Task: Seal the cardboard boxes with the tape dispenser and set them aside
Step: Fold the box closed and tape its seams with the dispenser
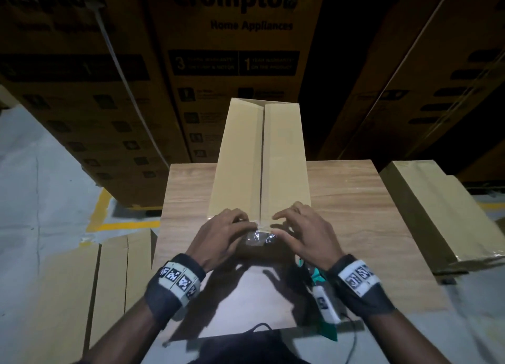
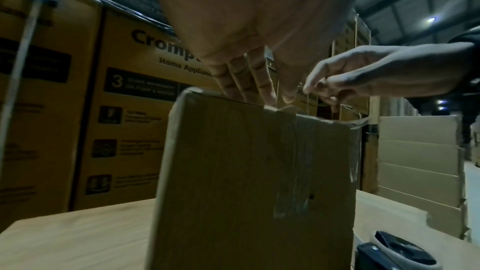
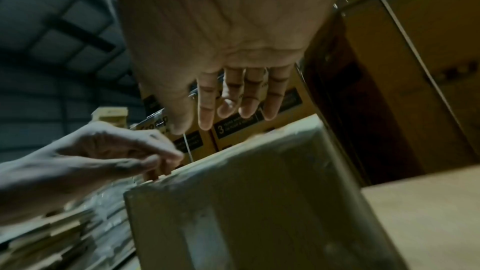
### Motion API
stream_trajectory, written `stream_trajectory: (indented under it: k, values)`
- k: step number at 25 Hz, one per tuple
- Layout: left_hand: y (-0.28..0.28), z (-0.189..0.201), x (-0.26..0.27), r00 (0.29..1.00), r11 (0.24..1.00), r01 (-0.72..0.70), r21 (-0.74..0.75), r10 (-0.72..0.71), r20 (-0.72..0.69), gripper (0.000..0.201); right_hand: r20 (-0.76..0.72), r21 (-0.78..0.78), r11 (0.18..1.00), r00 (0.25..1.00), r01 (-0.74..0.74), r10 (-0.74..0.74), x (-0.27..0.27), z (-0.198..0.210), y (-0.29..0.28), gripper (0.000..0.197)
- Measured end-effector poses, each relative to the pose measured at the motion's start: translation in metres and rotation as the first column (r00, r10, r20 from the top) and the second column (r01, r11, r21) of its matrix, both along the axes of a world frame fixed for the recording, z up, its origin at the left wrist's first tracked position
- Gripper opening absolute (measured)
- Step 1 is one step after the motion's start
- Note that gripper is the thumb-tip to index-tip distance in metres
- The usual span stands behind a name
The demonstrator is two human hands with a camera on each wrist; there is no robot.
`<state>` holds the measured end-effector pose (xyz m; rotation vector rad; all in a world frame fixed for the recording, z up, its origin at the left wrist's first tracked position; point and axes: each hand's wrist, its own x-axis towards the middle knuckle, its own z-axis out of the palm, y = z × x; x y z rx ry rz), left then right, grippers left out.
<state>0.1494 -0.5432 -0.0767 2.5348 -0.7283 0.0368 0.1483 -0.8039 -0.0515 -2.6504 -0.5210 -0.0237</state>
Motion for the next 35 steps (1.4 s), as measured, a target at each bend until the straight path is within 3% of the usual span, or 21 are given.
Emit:
stream_trajectory:
  k: [3,8,12,14,19,22,29,32,35]
  values:
    - [-0.02,0.008,0.008,0.996,0.999,0.023,0.042,-0.019,-0.082,0.027,-0.106,0.059,0.995,0.991,0.084,-0.078,0.01,-0.019,0.025,0.018]
    - [-0.026,0.013,0.024,0.972,0.999,-0.005,-0.039,-0.004,-0.233,0.014,-0.048,-0.047,0.999,0.999,-0.023,0.021,0.017,-0.021,0.022,0.024]
    - [-0.047,0.028,0.035,0.966,0.977,0.055,0.208,0.0,-0.259,0.004,-0.103,-0.224,0.971,0.993,-0.084,0.062,0.03,-0.01,0.03,0.023]
    - [-0.054,0.032,0.035,0.965,0.966,0.057,0.253,0.012,-0.261,0.005,-0.138,-0.254,0.965,0.99,-0.064,0.029,0.035,-0.008,0.034,0.023]
    - [-0.045,0.01,0.027,0.966,0.988,0.026,0.152,0.014,-0.256,0.02,-0.131,-0.146,0.989,0.991,-0.028,0.009,0.028,-0.014,0.037,0.036]
    - [-0.028,-0.003,0.024,0.98,0.985,0.037,0.171,-0.002,-0.201,0.023,-0.104,-0.153,0.987,0.994,-0.054,0.038,0.026,-0.016,0.034,0.033]
    - [0.049,0.009,0.024,0.981,0.988,-0.124,0.092,0.136,-0.14,0.025,-0.18,-0.008,1.0,0.984,0.006,-0.007,0.019,-0.026,-0.04,0.026]
    - [0.063,0.007,0.027,0.974,0.995,-0.092,0.028,0.096,-0.206,0.024,-0.166,0.049,0.999,0.986,0.015,-0.007,0.017,-0.029,-0.048,0.029]
    - [0.068,0.009,0.037,0.937,0.991,-0.126,-0.051,0.101,-0.334,0.027,-0.154,-0.043,0.998,0.987,0.045,-0.051,0.023,-0.03,-0.054,0.042]
